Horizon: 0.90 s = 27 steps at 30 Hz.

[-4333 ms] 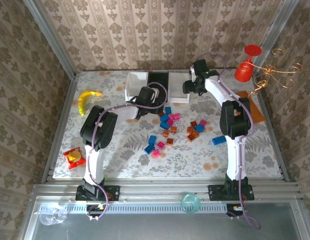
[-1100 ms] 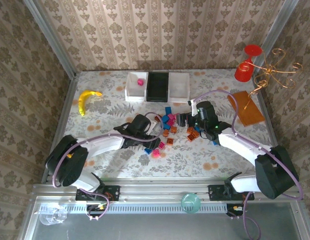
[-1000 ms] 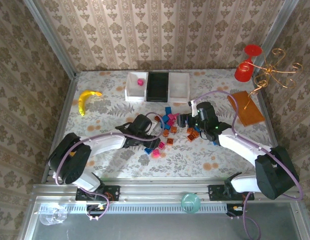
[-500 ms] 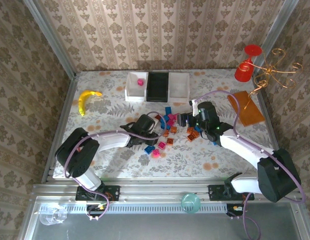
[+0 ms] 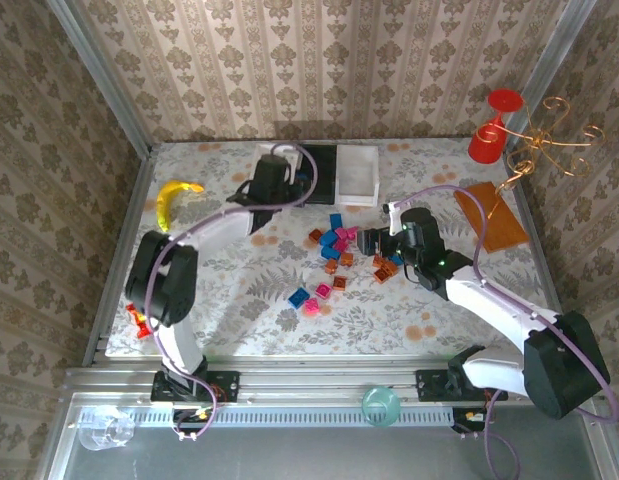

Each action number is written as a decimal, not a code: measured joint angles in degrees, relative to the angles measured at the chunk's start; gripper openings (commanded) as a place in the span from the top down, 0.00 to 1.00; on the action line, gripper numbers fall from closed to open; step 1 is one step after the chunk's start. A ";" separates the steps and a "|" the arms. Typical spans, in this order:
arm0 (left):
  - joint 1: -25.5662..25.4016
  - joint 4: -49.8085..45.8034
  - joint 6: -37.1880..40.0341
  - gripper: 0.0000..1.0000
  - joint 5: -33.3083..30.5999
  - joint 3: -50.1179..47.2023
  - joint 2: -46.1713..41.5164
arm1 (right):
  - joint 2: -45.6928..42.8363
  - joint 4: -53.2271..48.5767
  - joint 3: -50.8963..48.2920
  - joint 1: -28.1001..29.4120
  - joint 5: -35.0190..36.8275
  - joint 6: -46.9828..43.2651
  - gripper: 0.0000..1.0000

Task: Sort the legos into containers by color
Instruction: Place the lego in the container.

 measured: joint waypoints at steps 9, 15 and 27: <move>2.93 -7.21 2.32 0.66 2.78 31.30 24.72 | 0.00 0.00 0.00 0.00 0.11 0.02 0.10; 3.21 -15.23 3.74 0.47 3.52 43.69 33.44 | 0.00 -0.48 0.02 0.02 1.86 0.79 0.10; 3.21 -10.19 2.56 0.32 9.81 16.31 7.72 | -3.54 -15.72 0.28 0.20 11.91 9.53 0.03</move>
